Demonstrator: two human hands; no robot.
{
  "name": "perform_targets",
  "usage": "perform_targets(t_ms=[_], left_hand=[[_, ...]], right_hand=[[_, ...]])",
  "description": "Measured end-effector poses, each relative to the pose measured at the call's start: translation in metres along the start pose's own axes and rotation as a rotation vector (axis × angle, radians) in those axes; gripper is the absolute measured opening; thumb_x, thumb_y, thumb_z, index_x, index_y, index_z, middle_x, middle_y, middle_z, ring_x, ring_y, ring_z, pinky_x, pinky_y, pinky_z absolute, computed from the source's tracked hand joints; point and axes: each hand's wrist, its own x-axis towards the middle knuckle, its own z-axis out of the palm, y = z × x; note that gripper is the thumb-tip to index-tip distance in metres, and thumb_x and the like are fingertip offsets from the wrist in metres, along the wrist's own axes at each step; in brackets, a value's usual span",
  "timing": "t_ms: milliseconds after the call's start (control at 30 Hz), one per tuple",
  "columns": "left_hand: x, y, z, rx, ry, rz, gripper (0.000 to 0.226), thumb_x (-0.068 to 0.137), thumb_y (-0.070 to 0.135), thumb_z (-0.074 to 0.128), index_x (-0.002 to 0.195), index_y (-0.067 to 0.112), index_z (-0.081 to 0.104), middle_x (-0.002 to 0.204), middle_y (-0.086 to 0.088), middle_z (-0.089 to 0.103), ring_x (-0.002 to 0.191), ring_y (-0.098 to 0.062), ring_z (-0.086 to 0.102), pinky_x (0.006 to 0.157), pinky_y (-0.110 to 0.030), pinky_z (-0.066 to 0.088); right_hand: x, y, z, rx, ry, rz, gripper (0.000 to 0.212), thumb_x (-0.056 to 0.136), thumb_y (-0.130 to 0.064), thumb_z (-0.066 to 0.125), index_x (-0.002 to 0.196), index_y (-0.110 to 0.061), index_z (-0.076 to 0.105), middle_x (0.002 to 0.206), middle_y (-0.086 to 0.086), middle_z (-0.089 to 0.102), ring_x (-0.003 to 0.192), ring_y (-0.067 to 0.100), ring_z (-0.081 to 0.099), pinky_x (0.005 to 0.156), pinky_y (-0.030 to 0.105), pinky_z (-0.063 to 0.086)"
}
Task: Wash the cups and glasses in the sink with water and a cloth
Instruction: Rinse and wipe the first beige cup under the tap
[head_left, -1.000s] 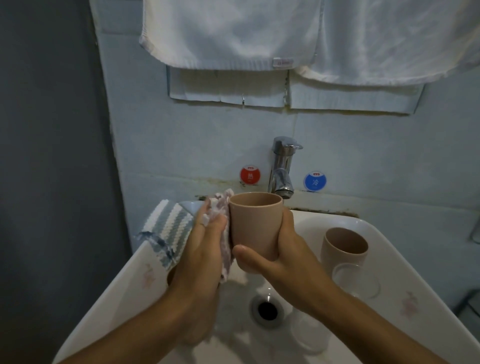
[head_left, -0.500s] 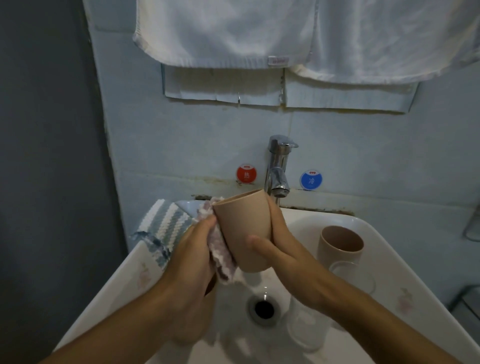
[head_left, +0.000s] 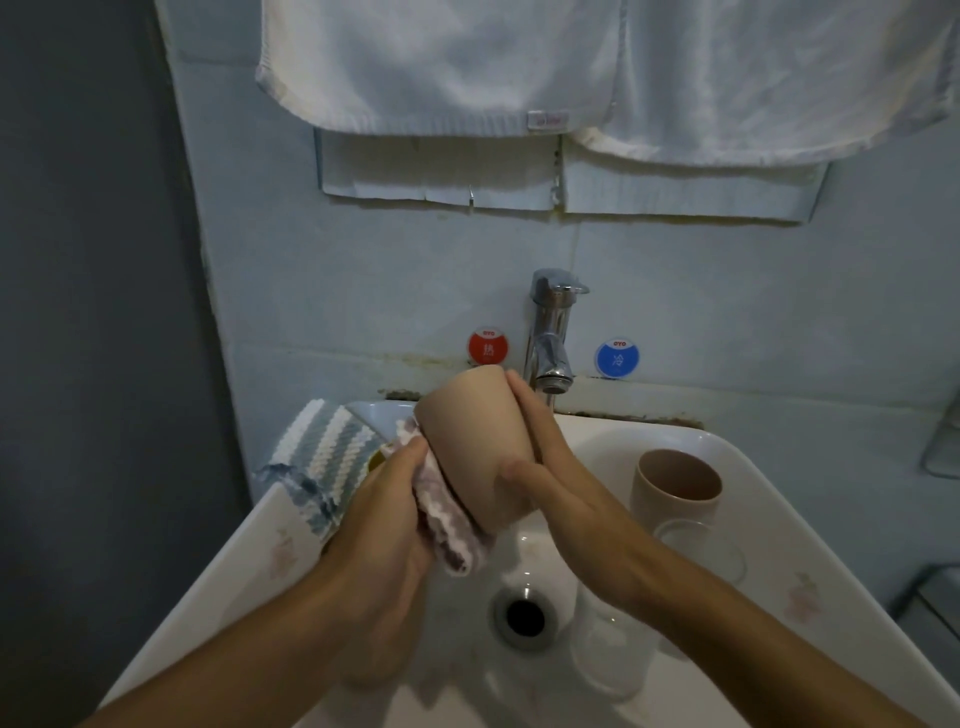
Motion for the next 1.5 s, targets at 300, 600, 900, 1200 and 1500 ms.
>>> perform_targets(t_ms=[300,600,900,1200,1500], left_hand=[[0.010,-0.002,-0.004,0.091,-0.010,0.081,0.036,0.103,0.036,0.037,0.110,0.012,0.062,0.099,-0.020,0.072,0.071,-0.027,0.069,0.078,-0.045,0.056],[0.007,-0.003,-0.005,-0.121,-0.067,-0.099,0.057,0.089,0.051,0.054,0.133,0.014,0.053,0.117,-0.025,0.067,0.105,-0.044,0.066,0.091,-0.061,0.049],[0.020,-0.009,0.011,-0.051,0.101,-0.045,0.047,0.097,0.048,0.038,0.132,0.019,0.046,0.130,-0.022,0.057,0.095,-0.028,0.065,0.080,-0.039,0.054],[0.017,-0.004,-0.011,0.007,-0.060,-0.059,0.065,0.094,0.055,0.047,0.126,-0.002,0.055,0.097,-0.023,0.072,0.082,-0.035,0.072,0.064,-0.042,0.058],[-0.007,0.004,0.007,0.142,-0.002,0.111,0.039,0.102,0.037,0.043,0.101,0.002,0.061,0.077,-0.002,0.075,0.083,-0.014,0.074,0.062,-0.028,0.060]], right_hand=[[0.000,0.007,0.005,-0.333,0.209,-0.078,0.094,0.074,-0.056,0.077,0.145,-0.044,0.016,0.132,-0.023,0.031,0.111,-0.001,0.049,0.087,0.021,0.052],[0.002,-0.001,-0.003,0.037,0.051,0.006,0.061,0.088,-0.057,0.061,0.137,-0.059,0.024,0.126,-0.025,0.048,0.104,-0.004,0.060,0.080,0.023,0.057],[0.001,0.004,0.004,-0.275,0.187,-0.017,0.100,0.063,-0.080,0.067,0.143,-0.042,0.020,0.128,-0.018,0.028,0.111,-0.002,0.046,0.084,0.017,0.050],[0.002,-0.001,-0.002,0.024,0.112,-0.008,0.064,0.085,-0.044,0.071,0.131,-0.055,0.028,0.120,-0.019,0.050,0.098,0.001,0.062,0.078,0.023,0.058],[-0.001,0.006,0.005,-0.150,0.128,0.013,0.091,0.072,-0.068,0.068,0.141,-0.047,0.013,0.133,-0.018,0.029,0.115,0.001,0.048,0.084,0.019,0.053]])
